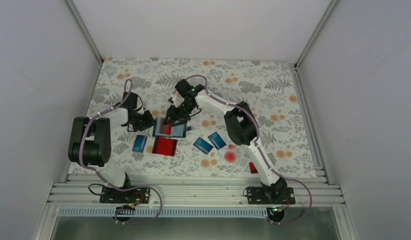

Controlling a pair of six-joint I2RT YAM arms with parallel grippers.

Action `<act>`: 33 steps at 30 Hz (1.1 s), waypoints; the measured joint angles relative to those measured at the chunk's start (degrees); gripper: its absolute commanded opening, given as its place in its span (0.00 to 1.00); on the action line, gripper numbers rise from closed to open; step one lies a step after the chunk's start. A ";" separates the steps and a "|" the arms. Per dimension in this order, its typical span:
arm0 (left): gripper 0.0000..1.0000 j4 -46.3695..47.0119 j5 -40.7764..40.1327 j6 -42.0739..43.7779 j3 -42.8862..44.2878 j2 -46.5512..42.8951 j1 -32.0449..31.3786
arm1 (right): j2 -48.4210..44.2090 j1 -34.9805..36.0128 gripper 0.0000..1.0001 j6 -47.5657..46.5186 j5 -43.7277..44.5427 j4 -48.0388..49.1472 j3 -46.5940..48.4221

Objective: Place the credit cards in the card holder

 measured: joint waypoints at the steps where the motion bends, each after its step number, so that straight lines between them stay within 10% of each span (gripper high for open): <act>1: 0.31 0.00 0.02 0.00 0.00 0.00 0.00 | 0.00 0.09 0.46 0.22 -0.02 -0.04 0.90; 33: 0.30 -0.09 0.79 0.87 -0.04 0.11 -0.02 | 1.07 1.64 0.31 0.79 7.32 -1.88 1.75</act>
